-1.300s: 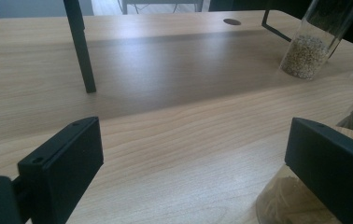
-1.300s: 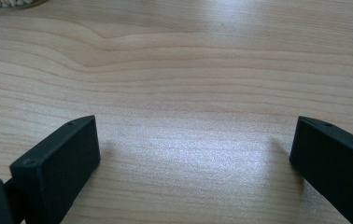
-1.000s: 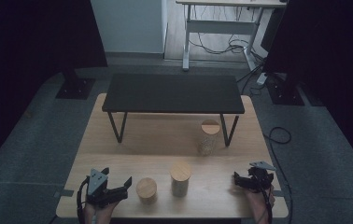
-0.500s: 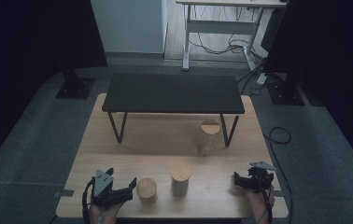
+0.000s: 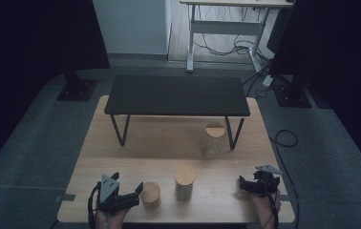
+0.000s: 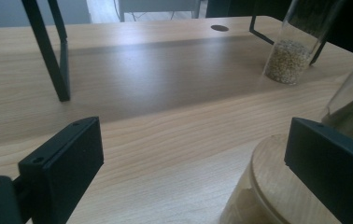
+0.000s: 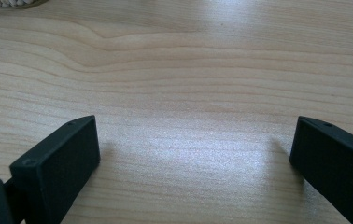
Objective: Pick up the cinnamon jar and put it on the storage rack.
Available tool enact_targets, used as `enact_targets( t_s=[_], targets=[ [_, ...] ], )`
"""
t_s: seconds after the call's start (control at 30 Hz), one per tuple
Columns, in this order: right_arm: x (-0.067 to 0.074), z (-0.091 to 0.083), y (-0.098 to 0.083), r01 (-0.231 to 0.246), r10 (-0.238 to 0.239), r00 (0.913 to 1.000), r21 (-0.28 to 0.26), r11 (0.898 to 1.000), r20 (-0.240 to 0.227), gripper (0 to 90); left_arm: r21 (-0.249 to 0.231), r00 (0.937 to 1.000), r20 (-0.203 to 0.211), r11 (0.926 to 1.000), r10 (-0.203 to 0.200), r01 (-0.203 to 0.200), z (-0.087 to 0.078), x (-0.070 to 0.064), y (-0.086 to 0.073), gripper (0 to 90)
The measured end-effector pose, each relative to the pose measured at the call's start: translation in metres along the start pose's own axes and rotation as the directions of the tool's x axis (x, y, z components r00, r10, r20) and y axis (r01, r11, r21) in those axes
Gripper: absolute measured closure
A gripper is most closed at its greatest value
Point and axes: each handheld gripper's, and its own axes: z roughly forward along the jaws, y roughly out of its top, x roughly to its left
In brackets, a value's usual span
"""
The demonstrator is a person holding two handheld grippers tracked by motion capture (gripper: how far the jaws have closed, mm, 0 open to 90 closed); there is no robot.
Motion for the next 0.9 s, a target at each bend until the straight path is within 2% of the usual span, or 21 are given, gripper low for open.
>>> enact_targets(
  t_s=[0.3, 0.9],
  targets=[
    [0.000, 0.000, 0.000, 0.000, 0.000, 1.0000, 0.000, 1.000, 0.000, 0.9, 0.000, 0.9998, 0.022, 1.0000, 0.000, 0.000, 0.003, -0.009, -0.001, 3.6],
    [0.000, 0.000, 0.000, 0.000, 0.000, 1.0000, 0.000, 1.000, 0.000, 0.9, -0.019, 0.9993, 0.037, 0.9998, 0.000, 0.001, 0.005, -0.024, 0.001, 2.5]
  ],
)
